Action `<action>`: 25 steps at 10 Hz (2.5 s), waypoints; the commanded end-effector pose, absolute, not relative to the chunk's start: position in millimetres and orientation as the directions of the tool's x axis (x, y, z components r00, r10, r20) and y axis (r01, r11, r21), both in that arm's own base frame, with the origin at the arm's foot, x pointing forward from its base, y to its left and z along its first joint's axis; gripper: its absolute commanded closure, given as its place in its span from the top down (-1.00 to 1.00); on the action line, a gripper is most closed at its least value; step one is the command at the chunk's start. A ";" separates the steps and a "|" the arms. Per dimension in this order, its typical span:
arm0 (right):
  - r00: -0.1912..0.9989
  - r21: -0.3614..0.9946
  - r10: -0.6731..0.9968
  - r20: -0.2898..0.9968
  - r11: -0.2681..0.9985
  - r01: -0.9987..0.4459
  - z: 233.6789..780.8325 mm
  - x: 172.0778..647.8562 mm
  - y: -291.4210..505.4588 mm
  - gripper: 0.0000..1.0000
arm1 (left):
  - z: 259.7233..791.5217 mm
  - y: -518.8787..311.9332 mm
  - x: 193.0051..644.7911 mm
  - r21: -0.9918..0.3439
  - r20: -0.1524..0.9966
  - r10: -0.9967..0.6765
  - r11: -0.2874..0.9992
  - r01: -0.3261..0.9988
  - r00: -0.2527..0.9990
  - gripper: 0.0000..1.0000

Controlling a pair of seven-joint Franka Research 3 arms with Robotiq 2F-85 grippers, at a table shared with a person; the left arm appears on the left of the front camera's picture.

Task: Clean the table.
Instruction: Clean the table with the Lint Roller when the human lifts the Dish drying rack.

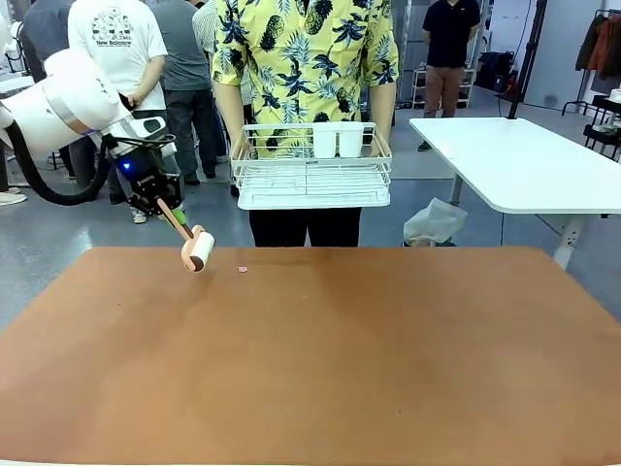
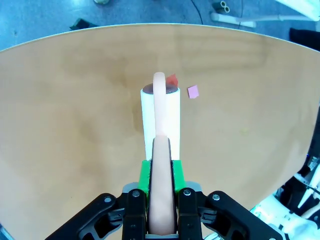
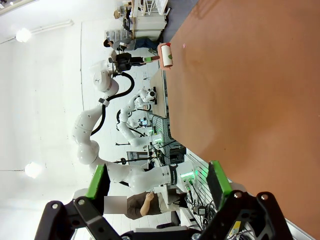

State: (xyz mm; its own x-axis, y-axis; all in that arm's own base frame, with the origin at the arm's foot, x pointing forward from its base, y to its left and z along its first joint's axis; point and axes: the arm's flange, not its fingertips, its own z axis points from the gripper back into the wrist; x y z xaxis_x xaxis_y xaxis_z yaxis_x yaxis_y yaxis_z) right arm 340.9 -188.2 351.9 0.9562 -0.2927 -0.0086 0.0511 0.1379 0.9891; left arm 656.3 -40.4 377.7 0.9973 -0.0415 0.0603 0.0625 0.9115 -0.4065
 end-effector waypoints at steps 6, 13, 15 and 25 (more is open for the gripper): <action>0.955 0.989 -0.295 -0.007 0.137 0.049 354.1 339.5 -188.0 1.00 | 346.8 -57.8 661.5 -0.383 0.055 -0.021 0.923 0.041 0.998 -0.59; 0.955 0.989 -0.295 -0.007 0.137 0.049 354.1 339.5 -188.0 1.00 | 330.2 -75.3 658.4 -0.392 0.032 -0.041 0.918 0.050 0.999 -0.59; 0.955 0.989 -0.295 -0.007 0.137 0.049 354.1 339.5 -188.0 1.00 | 331.2 -116.3 657.4 -0.381 0.036 -0.080 0.921 0.088 0.996 -0.59; 0.955 0.989 -0.295 -0.007 0.137 0.049 354.1 339.5 -188.0 1.00 | 326.1 -231.3 657.6 -0.352 -0.044 -0.094 0.933 0.072 0.995 -0.59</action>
State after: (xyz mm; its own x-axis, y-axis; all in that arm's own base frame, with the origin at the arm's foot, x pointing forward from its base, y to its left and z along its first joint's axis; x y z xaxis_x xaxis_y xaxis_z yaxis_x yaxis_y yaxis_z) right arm 340.9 -188.2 351.7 0.9562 -0.2926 -0.0090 0.0514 0.1378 0.9891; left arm 659.9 -233.2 343.7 0.9970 -0.0737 0.0244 0.0774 0.9173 -0.3906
